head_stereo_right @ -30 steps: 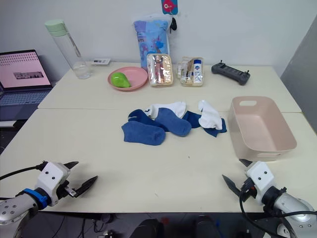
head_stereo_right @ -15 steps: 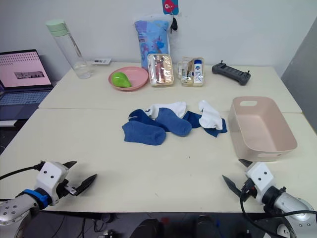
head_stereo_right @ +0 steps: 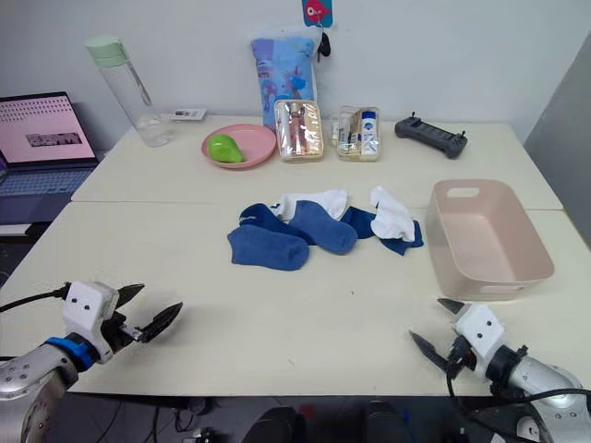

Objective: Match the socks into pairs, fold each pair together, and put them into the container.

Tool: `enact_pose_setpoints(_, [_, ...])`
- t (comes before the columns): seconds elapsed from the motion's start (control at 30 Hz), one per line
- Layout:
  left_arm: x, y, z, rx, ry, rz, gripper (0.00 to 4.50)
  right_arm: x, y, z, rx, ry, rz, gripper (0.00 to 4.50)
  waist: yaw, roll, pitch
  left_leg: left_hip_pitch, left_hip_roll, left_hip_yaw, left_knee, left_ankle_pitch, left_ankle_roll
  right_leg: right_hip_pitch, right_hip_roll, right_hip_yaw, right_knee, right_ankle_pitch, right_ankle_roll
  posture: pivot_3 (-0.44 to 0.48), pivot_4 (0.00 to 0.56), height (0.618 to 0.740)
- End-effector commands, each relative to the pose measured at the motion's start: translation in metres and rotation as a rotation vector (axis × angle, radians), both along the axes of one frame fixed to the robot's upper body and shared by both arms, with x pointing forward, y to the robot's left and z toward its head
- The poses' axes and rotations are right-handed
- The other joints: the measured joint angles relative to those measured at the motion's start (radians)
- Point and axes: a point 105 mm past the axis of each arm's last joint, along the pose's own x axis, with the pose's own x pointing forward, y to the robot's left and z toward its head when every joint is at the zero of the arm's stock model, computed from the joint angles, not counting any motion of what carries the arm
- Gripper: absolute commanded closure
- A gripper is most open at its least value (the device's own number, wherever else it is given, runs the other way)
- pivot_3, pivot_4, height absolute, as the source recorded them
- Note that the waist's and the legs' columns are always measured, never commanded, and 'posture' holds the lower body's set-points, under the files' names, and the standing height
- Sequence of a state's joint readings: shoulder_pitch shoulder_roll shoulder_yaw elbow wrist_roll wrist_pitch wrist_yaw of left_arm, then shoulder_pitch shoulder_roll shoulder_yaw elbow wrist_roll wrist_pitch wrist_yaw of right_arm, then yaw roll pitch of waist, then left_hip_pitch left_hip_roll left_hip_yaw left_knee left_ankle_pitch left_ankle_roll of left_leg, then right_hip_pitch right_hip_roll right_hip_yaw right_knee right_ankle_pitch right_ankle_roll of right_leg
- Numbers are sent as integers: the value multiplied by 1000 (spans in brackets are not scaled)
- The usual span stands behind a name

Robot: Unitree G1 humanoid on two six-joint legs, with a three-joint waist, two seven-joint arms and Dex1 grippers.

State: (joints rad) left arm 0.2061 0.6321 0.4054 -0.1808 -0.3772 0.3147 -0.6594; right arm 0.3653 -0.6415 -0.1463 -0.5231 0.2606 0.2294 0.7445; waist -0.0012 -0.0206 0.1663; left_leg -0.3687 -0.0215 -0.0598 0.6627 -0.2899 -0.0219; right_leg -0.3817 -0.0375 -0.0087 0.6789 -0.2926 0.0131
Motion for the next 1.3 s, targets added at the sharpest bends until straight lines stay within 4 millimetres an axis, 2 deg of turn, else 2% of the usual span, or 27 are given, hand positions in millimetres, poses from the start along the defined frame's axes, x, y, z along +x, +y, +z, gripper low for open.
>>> enact_pose_setpoints(0.03, [12, -8, 12, -63, -37, 41, 0, 2, 22, 22, 29, -42, 86, 16, 0, -1, 0, 0, 0, 0, 0, 0, 0, 0, 0, 0, 0, 0, 0, 0, 150, 733])
enact_pose_setpoints(0.2, [40, -21, 24, -153, -68, 91, 0, 16, 48, 38, 12, -57, 175, 16, 1, -2, 1, 1, 0, -1, 0, 0, 0, 1, 0, -1, 0, 0, 0, 0, 150, 733])
enact_pose_setpoints(0.33, [61, -35, 15, -183, 0, 114, 0, 24, 62, 50, 7, -62, 248, 16, 0, -3, 0, 1, -2, -2, 0, 0, 0, 2, 0, -1, 0, 0, 1, 0, 150, 733])
enact_pose_setpoints(0.43, [71, -49, 15, -179, 16, 78, 0, 27, 66, 55, 4, -69, 262, 16, 0, -3, 1, 1, -2, -2, 0, 0, 0, 2, 0, -1, 0, 0, 2, 0, 150, 733])
enact_pose_setpoints(0.5, [81, -51, 10, -174, 46, 119, 0, 27, 66, 53, -1, -66, 263, 16, 1, -3, 1, 0, -2, -3, 0, 0, 0, 2, 0, -1, -1, 0, 2, 0, 150, 733])
enact_pose_setpoints(0.6, [88, -64, 7, -176, 55, 73, 0, 26, 68, 50, 0, -57, 263, 16, 1, -3, 1, 0, -2, -3, 0, 0, 0, 2, 0, -1, 0, 0, 2, 0, 150, 733])
enact_pose_setpoints(0.73, [101, -72, 6, -213, 67, 86, 0, 23, 73, 47, 8, -53, 273, 16, 1, -4, 1, 0, -2, -3, 1, 0, 0, 2, 0, -1, 0, 0, 2, 0, 150, 733])
enact_pose_setpoints(0.87, [111, -83, -4, -196, 113, 52, 0, 23, 74, 47, 13, -57, 275, 16, 1, -4, 1, 0, -2, -3, 1, 0, 0, 2, 0, -2, 1, 0, 2, 0, 150, 733])
enact_pose_setpoints(0.97, [116, -87, -9, -197, 133, 48, 623, 23, 73, 48, 13, -63, 275, 0, 1, -4, 1, 0, -2, -3, 1, 0, -1, 2, 0, -2, 1, 0, 2, 0, 150, 733])
enact_pose_setpoints(1.1, [121, -100, -11, -205, 147, 12, 1859, 24, 74, 52, 15, -80, 276, 0, 3, -4, 1, 1, -3, -4, 1, 0, -1, 3, 0, -2, 1, 0, 3, 0, 150, 733])
enact_pose_setpoints(1.3, [120, -101, -12, -236, 146, 18, 3643, 26, 75, 61, 63, -91, 252, 0, 7, -4, 1, 0, -3, -4, 1, 0, -1, 3, -1, -2, 0, 0, 3, 0, 150, 733])
